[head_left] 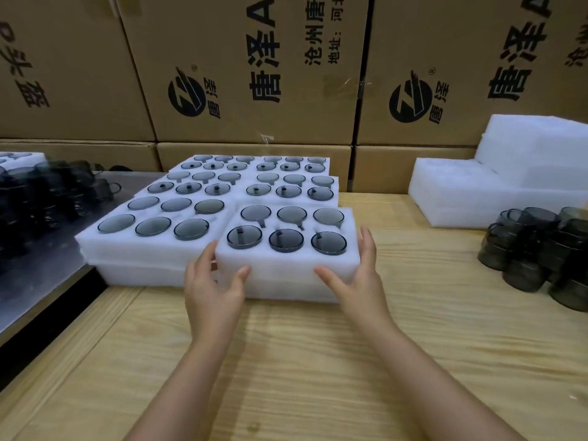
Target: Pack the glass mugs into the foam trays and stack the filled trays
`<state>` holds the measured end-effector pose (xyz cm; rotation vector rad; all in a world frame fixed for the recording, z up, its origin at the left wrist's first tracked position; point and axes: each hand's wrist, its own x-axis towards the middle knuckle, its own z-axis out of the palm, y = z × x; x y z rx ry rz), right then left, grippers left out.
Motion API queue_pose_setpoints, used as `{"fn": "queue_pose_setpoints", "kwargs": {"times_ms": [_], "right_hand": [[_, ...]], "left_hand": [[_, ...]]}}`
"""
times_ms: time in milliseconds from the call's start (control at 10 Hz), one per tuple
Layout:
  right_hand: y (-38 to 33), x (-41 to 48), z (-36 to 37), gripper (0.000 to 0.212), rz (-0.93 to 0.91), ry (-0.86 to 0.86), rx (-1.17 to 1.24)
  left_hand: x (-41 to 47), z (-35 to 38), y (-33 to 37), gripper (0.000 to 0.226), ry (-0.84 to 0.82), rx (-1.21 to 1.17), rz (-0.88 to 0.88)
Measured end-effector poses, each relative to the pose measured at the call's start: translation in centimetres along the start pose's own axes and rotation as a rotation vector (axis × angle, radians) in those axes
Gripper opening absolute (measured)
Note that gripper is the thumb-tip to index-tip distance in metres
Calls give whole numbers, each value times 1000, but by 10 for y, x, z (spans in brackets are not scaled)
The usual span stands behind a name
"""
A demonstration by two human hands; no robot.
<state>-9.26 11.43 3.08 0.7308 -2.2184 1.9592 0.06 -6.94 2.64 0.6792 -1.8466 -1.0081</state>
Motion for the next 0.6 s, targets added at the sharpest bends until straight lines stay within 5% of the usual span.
{"fn": "queue_pose_setpoints", "kwargs": {"times_ms": [200,600], "right_hand": [[5,8,10,68,9,13,-61],[-4,21,12,69,36,-24,-93]], "left_hand": [[-4,14,4,52,142,-80,-33],[-8,24,21,5,160,-6,-52]]}}
